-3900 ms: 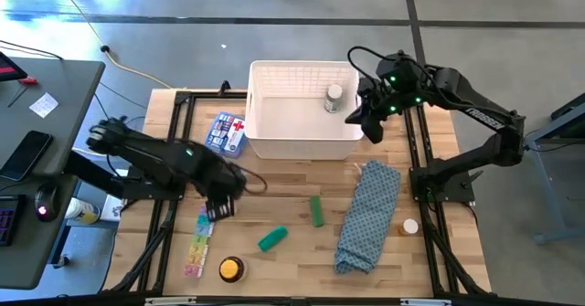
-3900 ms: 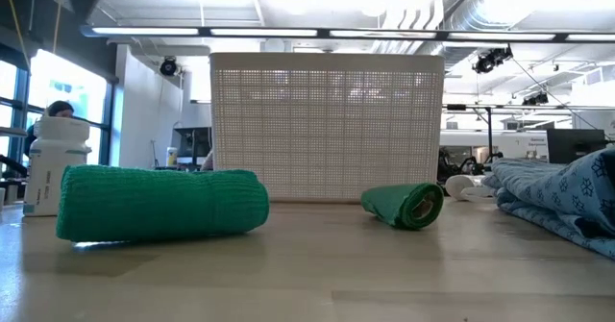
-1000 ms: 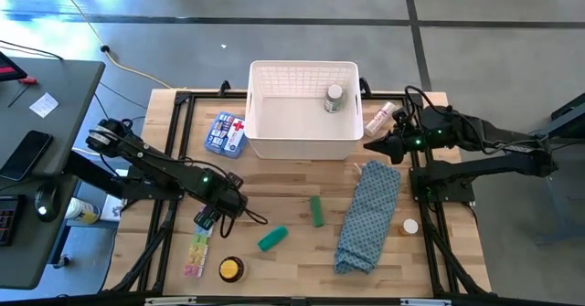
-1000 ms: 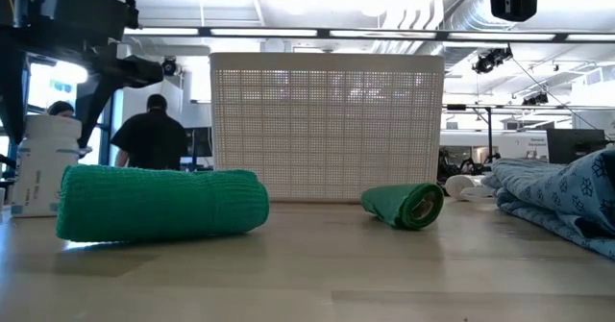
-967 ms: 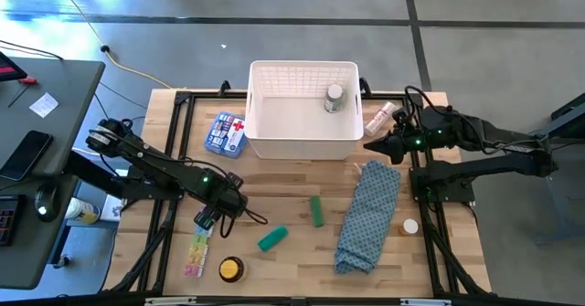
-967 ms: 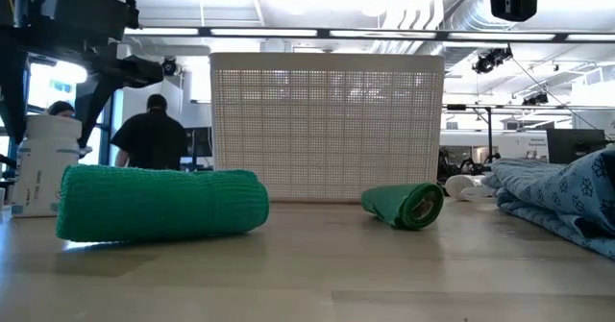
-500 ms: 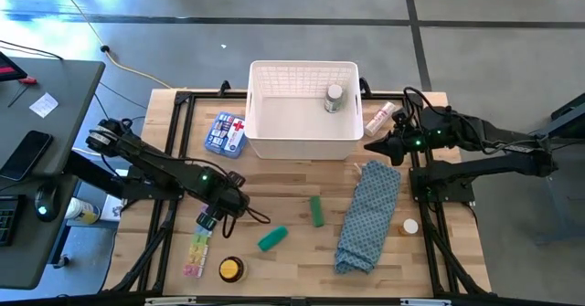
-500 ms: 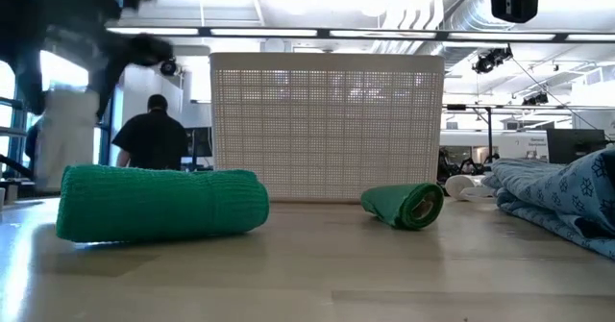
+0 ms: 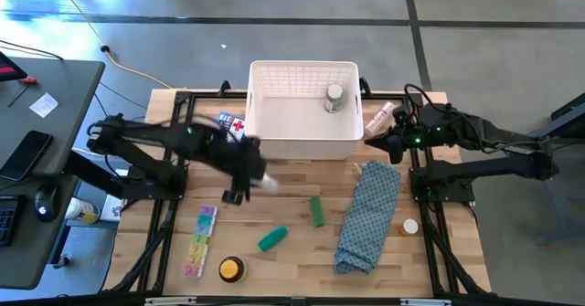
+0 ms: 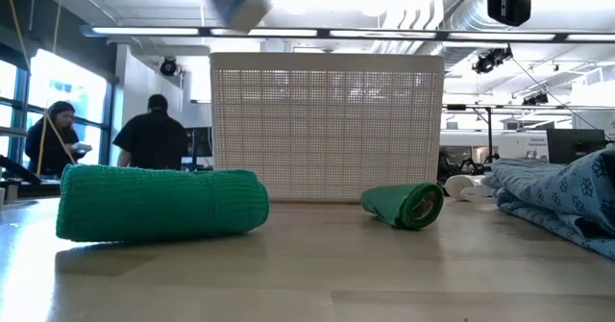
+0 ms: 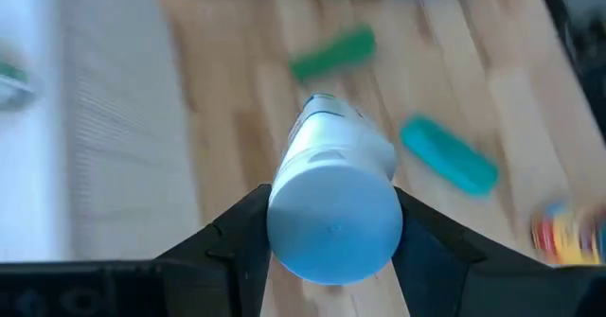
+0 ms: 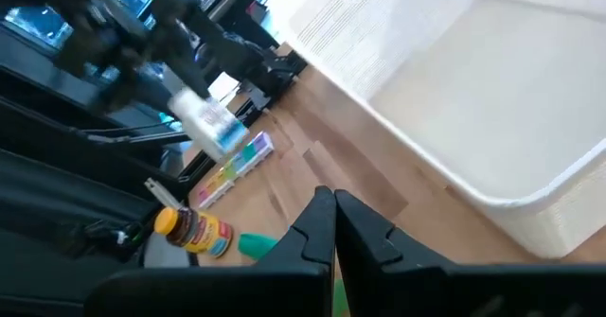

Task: Pick & place medical supplies in basket/bin
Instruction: Put the white pill bottle into the white bin

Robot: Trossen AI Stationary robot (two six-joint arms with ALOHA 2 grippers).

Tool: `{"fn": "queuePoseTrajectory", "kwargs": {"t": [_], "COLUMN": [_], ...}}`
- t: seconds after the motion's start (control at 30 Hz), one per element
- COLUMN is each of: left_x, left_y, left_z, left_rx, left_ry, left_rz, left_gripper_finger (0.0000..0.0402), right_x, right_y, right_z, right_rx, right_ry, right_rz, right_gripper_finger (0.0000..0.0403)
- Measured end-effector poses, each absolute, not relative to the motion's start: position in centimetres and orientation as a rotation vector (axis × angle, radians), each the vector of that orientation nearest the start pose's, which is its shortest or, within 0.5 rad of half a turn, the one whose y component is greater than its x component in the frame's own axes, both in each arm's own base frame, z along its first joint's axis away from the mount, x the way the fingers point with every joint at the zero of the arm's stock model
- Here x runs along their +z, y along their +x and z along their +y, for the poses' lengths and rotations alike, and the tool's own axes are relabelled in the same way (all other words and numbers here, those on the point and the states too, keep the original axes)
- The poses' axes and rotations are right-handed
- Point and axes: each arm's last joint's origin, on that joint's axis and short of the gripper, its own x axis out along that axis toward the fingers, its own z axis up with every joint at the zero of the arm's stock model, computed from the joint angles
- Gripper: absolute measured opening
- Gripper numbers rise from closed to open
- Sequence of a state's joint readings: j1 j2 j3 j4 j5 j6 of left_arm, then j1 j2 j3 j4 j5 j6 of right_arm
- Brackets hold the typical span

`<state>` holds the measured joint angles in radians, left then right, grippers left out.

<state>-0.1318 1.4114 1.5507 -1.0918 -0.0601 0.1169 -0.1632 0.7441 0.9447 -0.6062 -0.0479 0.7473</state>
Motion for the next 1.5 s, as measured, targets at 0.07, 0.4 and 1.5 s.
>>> {"fn": "queuePoseTrajectory", "kwargs": {"t": [0.07,0.4,1.5], "left_x": [39.5,42.7,27.1], "left_y": [26.8,28.5,37.9], "left_z": [-1.9,5.8,22.8], "left_rx": [-0.06,0.242,0.349], "left_ry": [0.176,0.079,0.065], "left_rz": [0.88,0.577,1.057], "left_gripper_finger": [0.0214,0.0213,0.0216], "right_x": [35.2,37.0,41.3], "right_y": [14.1,14.9,23.6], "right_z": [-2.4,-3.7,-12.0], "right_rx": [-0.269,-0.255,-0.437], "right_ry": [0.765,0.737,0.418], "right_rz": [0.337,0.122,0.059], "right_gripper_finger": [0.0,0.0,0.0]}}
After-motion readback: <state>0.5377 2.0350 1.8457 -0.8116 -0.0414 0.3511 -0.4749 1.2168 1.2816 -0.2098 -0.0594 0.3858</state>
